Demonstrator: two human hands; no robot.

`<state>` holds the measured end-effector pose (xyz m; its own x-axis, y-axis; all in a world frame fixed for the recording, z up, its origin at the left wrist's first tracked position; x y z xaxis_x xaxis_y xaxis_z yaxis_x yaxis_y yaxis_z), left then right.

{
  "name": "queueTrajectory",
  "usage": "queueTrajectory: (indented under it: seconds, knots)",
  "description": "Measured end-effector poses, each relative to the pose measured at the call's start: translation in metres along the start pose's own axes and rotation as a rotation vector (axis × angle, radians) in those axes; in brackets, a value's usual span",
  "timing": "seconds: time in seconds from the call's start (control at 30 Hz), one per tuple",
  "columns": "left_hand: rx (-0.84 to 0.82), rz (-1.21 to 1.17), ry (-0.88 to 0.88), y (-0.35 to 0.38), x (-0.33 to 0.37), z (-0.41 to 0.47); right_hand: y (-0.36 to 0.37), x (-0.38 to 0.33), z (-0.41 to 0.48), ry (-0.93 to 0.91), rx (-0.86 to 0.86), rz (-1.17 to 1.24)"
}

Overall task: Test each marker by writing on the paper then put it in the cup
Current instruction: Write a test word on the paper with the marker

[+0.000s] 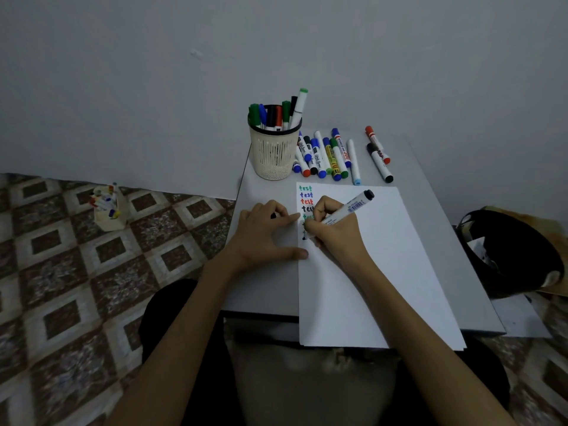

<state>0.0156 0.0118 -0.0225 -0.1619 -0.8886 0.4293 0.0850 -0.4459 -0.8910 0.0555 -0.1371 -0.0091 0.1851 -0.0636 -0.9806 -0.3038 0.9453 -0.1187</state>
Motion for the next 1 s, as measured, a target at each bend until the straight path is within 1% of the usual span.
queueTrajectory:
  seconds: [0.13, 0.27, 0.4, 0.5, 0.63, 0.83, 1.0]
  knots:
    - [0.005, -0.006, 0.000, 0.0002, 0.0005, -0.0005, 0.0003, -0.0028, -0.0004, -0.023, 0.007, -0.093]
    - [0.025, -0.017, -0.005, 0.0004, -0.0003, -0.0008, -0.0013, -0.0017, 0.0004, -0.002, 0.022, -0.045]
    - [0.039, -0.021, 0.008, 0.0009, 0.0000, -0.0011, 0.0016, -0.0041, -0.0008, -0.026, 0.017, -0.147]
    - [0.054, -0.027, 0.021, 0.0010, 0.0007, -0.0018, -0.0003, -0.0045, -0.0007, -0.001, -0.005, -0.146]
    - [0.057, -0.021, 0.019, 0.0012, -0.0009, -0.0011, -0.0048, -0.0037, -0.0003, -0.003, 0.041, -0.084]
    - [0.069, -0.028, 0.023, 0.0023, -0.0008, -0.0013, -0.0023, -0.0051, -0.0020, -0.010, 0.054, -0.121]
    - [0.068, -0.013, 0.030, 0.0024, -0.0010, -0.0014, -0.0036, -0.0049, -0.0016, 0.002, 0.031, -0.118]
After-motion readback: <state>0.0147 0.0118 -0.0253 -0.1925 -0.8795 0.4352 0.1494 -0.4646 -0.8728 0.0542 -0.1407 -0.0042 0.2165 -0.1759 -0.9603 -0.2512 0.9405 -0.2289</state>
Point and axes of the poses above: each hand's wrist, its own z-axis towards the middle knuckle, its own y-axis out of the palm, x = y × z, the point moved 4 cm from there along z, towards the middle knuckle, and after that the axes turned 1 degree about -y, right-handed, at the moved point
